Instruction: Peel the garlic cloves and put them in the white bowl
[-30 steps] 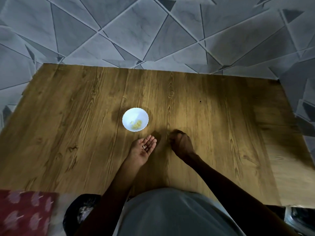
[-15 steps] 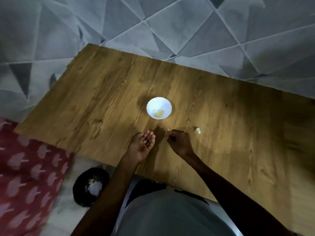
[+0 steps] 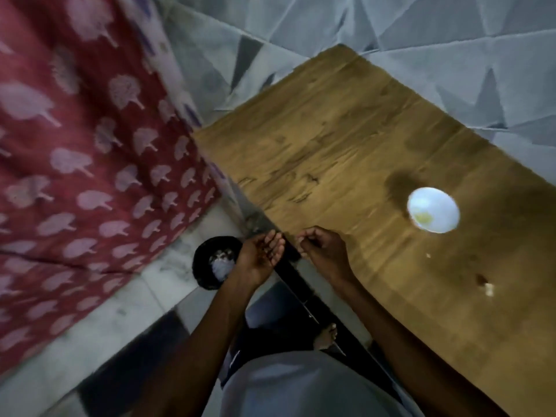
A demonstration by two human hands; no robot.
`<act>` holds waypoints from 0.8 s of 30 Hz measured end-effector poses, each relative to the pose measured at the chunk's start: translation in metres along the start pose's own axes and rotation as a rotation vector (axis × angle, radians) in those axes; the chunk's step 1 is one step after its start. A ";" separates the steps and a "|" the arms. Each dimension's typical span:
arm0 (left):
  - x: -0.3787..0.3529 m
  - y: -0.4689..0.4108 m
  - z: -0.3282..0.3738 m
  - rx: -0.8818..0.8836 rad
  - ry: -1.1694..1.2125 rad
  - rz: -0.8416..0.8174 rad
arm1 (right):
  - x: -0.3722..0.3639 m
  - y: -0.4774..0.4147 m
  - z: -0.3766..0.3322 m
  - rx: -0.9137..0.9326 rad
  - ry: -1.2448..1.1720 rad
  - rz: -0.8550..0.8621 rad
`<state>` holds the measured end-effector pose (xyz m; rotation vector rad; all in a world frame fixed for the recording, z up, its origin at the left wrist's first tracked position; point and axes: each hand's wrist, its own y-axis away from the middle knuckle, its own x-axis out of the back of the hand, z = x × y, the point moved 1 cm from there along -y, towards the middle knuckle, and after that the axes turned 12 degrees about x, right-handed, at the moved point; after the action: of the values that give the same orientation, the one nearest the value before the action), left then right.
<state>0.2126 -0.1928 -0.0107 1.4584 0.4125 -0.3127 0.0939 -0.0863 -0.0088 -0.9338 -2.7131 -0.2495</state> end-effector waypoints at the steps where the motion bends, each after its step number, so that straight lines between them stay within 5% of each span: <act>1: 0.012 0.002 0.013 -0.014 0.021 0.000 | -0.019 -0.003 -0.007 0.008 -0.023 -0.038; 11: 0.200 -0.102 0.166 -0.053 0.166 0.138 | -0.282 -0.053 0.040 -0.055 -0.026 -0.264; 20: 0.370 -0.338 0.233 -0.017 0.484 0.057 | -0.474 -0.080 0.263 -0.118 -0.100 -0.448; 24: 0.419 -0.411 0.239 -0.006 0.450 -0.034 | -0.531 -0.090 0.367 -0.270 -0.071 -0.583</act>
<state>0.4216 -0.4501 -0.5508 1.5149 0.7992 -0.0047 0.3719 -0.3742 -0.5232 -0.1779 -3.0052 -0.7157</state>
